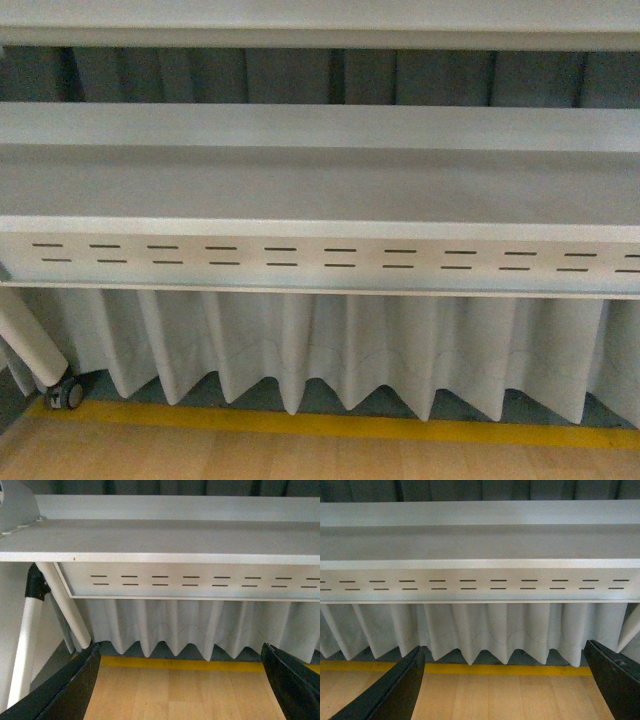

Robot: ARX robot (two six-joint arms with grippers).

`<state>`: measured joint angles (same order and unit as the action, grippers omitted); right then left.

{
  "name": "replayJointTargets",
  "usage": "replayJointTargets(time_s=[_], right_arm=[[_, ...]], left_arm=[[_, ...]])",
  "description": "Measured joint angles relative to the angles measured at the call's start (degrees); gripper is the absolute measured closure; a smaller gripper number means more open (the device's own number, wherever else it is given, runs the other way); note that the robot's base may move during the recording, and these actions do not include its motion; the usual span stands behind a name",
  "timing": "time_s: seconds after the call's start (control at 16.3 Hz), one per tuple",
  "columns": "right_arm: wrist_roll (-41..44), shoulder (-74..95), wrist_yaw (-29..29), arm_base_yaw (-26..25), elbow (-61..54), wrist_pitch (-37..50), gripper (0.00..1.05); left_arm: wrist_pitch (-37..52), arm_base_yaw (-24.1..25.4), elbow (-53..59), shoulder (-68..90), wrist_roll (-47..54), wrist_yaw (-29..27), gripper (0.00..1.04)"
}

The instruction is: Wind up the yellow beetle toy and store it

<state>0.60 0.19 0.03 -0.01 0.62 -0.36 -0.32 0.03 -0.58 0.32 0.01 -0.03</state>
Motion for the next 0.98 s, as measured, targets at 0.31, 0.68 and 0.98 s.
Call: replayJointTargets(time_s=[0.31, 0.68, 0.98], right_arm=[[0.00, 0.00, 0.00, 0.00, 0.00, 0.07, 0.07], [0.00, 0.00, -0.02, 0.00, 0.00, 0.09, 0.07], [0.00, 0.00, 0.00, 0.00, 0.00, 0.09, 0.07]], left_arm=[[0.00, 0.00, 0.00, 0.00, 0.00, 0.00, 0.07], [0.02, 0.00, 0.00, 0.00, 0.00, 0.00, 0.07], [0.02, 0.00, 0.00, 0.00, 0.00, 0.00, 0.07]])
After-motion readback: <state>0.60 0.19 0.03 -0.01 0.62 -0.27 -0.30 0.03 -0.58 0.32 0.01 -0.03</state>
